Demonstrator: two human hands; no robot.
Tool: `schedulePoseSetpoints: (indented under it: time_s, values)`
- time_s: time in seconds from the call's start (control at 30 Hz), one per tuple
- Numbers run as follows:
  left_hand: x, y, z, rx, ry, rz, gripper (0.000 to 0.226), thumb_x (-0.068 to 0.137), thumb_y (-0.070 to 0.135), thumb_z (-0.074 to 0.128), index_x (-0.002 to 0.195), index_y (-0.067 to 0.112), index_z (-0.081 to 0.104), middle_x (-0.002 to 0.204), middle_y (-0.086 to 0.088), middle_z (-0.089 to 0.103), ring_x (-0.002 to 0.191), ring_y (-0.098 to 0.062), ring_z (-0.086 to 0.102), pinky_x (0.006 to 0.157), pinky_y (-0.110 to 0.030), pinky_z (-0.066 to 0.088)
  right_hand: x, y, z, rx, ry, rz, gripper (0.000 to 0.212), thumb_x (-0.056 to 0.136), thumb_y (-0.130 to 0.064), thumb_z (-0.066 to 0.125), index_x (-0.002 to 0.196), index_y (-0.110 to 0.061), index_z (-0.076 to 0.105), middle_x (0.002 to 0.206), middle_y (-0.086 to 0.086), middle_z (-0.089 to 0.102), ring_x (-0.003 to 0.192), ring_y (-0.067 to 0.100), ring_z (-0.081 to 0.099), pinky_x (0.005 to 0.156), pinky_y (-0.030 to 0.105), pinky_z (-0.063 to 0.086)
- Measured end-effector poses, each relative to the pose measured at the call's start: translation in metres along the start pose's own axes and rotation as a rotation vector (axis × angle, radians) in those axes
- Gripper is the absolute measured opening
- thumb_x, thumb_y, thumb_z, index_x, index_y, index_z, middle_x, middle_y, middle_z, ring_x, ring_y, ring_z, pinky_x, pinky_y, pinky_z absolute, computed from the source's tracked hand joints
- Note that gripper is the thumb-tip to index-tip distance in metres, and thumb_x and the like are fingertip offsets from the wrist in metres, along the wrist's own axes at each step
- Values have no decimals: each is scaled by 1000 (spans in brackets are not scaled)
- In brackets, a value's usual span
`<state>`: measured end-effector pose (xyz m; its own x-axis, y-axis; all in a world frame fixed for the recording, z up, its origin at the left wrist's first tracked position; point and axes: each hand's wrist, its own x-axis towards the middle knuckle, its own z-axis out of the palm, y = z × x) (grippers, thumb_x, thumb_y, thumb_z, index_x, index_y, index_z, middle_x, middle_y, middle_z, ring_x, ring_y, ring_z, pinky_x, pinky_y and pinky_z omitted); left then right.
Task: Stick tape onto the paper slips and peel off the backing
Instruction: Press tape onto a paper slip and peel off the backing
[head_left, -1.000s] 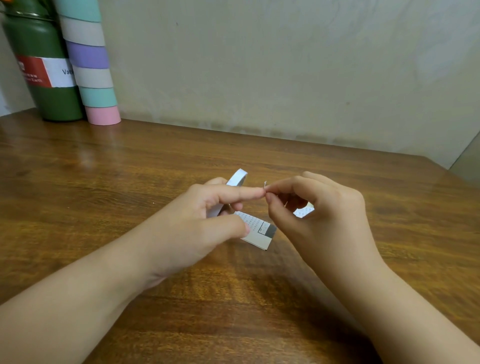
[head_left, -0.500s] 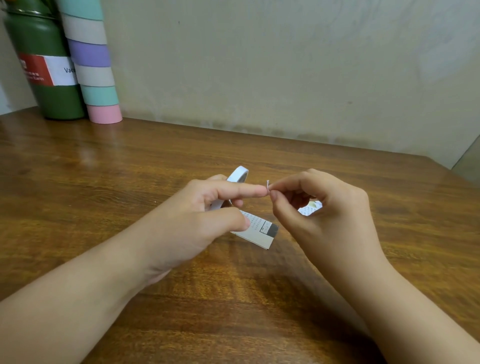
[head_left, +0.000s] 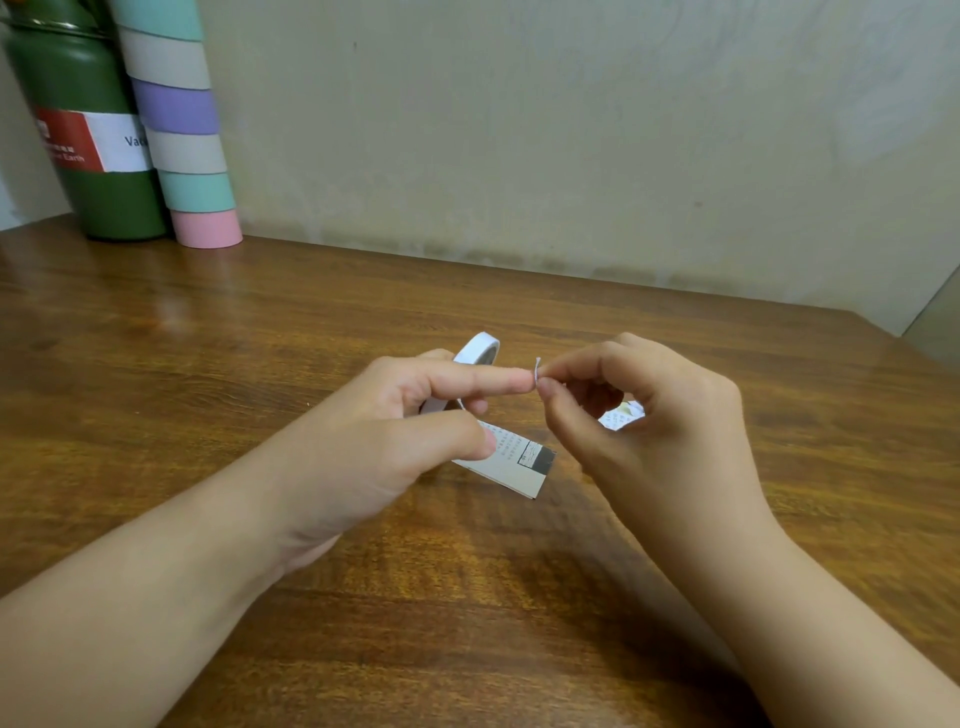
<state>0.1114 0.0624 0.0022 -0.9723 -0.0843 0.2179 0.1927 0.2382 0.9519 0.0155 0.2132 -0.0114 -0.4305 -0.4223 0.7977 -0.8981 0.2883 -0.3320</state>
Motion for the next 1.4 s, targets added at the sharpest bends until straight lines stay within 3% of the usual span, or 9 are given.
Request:
schedulePoseSetpoints:
  time_s: [0.1, 0.2, 0.27, 0.37, 0.57, 0.73, 1.0, 1.4]
  values:
    - [1, -2, 1, 31, -27, -9, 53, 48, 42, 60, 100, 46, 70, 74, 23, 47, 73, 2, 46, 74, -13, 38, 0, 3, 1, -87, -1, -52, 4, 78, -17, 68, 78, -15, 70, 67, -5, 60, 61, 10, 52, 57, 24, 42]
    - [0, -3, 1, 32, -38, -28, 56, 48, 43, 59, 103, 46, 69, 76, 21, 48, 77, 2, 47, 80, -21, 35, -1, 3, 2, -134, -1, -83, 7, 79, -18, 67, 79, -14, 72, 66, -5, 58, 62, 9, 50, 58, 19, 39]
    - [0, -3, 2, 33, -43, -36, 56, 49, 39, 62, 104, 43, 70, 77, 20, 48, 78, 4, 48, 79, -19, 35, -1, 3, 3, -160, -5, -113, 12, 82, -21, 63, 80, -13, 72, 66, -5, 58, 61, 10, 50, 58, 18, 38]
    - [0, -2, 1, 27, -28, -53, 46, 59, 25, 62, 101, 37, 72, 75, 20, 48, 73, 6, 49, 73, -11, 37, -1, 3, 4, -209, -15, -162, 22, 83, -25, 55, 80, -12, 73, 65, -2, 59, 59, 16, 54, 53, 27, 44]
    - [-1, -2, 2, 18, 8, -61, 42, 60, 22, 59, 99, 33, 73, 76, 19, 49, 73, 5, 50, 71, -9, 39, -1, 2, 5, -209, -18, -164, 21, 82, -23, 55, 78, -12, 72, 63, -2, 59, 56, 17, 55, 50, 30, 46]
    - [0, -3, 1, 13, 31, -66, 43, 59, 21, 59, 97, 34, 74, 79, 17, 51, 71, 5, 50, 72, -14, 39, -1, 3, 1, -110, -46, -119, 20, 82, -25, 57, 81, -14, 73, 65, -6, 61, 59, 7, 53, 58, 21, 43]
    - [1, -2, 0, 3, 41, -49, 42, 59, 21, 58, 95, 38, 73, 76, 19, 52, 70, 5, 49, 63, -9, 39, 1, 2, -1, -29, -35, -72, 6, 76, -14, 69, 78, -17, 74, 63, -9, 62, 64, 8, 54, 59, 15, 43]
    - [-1, 1, 0, 4, 48, -50, 40, 59, 21, 58, 93, 37, 74, 82, 13, 51, 73, 4, 49, 72, -17, 37, 0, 1, -2, 53, -60, -9, 8, 76, -14, 68, 81, -18, 74, 65, -11, 62, 64, 6, 56, 61, 14, 43]
